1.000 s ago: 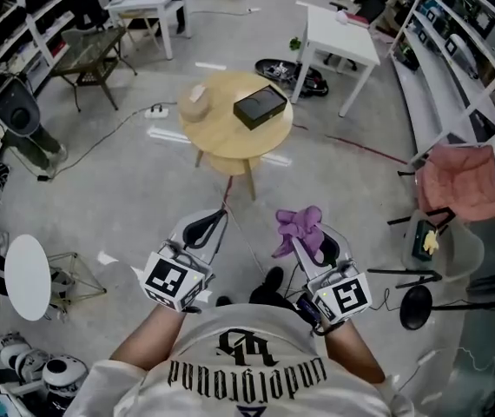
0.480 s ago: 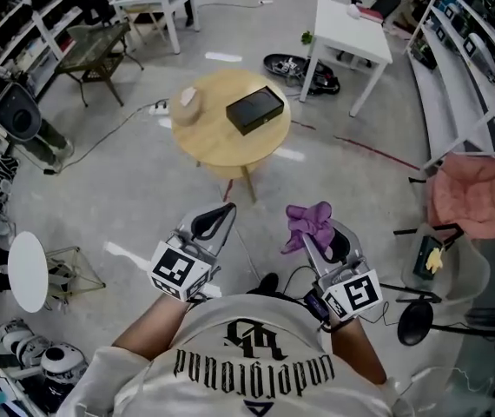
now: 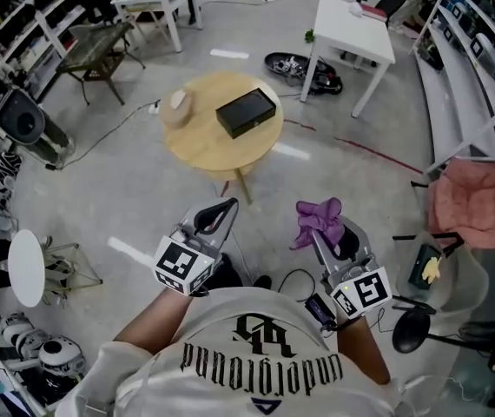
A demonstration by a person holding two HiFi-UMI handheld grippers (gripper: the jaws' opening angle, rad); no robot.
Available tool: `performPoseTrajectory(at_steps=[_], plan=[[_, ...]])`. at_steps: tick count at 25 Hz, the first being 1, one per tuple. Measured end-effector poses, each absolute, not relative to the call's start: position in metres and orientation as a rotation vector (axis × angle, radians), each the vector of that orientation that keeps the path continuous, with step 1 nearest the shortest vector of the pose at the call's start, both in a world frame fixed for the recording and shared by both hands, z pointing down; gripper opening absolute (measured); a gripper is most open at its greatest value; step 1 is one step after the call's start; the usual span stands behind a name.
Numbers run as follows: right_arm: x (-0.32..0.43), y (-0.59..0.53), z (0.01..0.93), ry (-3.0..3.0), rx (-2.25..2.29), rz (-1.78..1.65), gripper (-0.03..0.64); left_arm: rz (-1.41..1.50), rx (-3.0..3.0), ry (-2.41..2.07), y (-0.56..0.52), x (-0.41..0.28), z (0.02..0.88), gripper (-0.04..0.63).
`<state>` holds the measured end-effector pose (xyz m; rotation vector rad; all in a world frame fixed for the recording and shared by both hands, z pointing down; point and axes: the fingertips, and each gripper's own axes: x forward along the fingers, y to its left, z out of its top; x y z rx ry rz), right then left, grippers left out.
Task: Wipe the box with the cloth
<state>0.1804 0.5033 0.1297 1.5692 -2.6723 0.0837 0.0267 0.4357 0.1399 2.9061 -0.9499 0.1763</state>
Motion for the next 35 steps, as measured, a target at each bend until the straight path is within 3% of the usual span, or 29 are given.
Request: performPoseTrajectory(at_steps=[17, 35], plan=[[0.213, 0.435, 0.154, -2.614, 1.596, 0.154, 0.158, 0.181, 2.857, -0.896, 0.346, 0.065, 0.176, 0.006], [0.163, 0.163, 0.161, -2.669, 1.424, 0.165, 0.16, 0.201, 2.794, -0.955, 0.105, 0.019, 0.193, 0.006]])
